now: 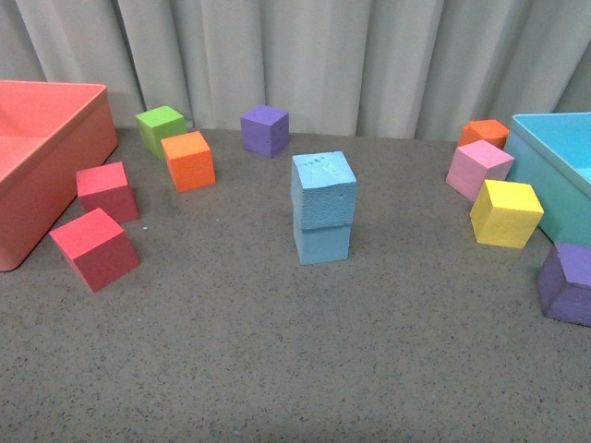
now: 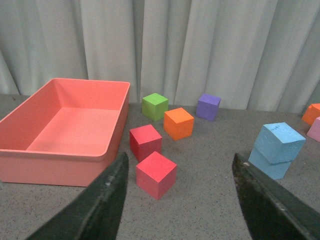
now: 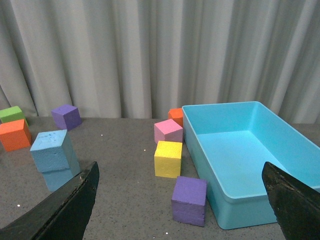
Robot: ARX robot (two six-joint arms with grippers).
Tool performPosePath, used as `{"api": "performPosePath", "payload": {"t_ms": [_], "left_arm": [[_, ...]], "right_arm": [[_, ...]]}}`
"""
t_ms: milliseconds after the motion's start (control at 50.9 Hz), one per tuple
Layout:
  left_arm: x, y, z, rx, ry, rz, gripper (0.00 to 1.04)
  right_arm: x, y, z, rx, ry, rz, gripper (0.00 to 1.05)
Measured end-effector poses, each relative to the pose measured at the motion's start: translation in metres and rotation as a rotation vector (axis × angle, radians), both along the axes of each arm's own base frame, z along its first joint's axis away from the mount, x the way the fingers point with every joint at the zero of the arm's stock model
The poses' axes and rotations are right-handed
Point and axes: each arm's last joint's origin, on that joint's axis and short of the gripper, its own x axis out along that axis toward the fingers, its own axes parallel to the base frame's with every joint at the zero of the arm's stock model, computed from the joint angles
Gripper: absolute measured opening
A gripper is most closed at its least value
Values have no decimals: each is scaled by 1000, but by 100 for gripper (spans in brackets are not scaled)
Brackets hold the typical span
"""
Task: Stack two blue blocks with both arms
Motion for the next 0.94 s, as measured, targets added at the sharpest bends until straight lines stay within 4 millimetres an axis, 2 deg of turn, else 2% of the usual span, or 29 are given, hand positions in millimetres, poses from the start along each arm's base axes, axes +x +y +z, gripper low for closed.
{"api": "performPosePath", "payload": {"t_ms": [216,256,334,943], "left_arm": [[0,0,0,0,0,0,97],[0,0,0,1,0,0,100],[0,0,0,2,0,0,97],[0,0,0,2,0,0,98]], "right_arm": [[0,0,0,0,0,0,95],[0,0,0,0,0,0,95],[0,0,0,0,0,0,95],[0,0,0,0,0,0,95]]}}
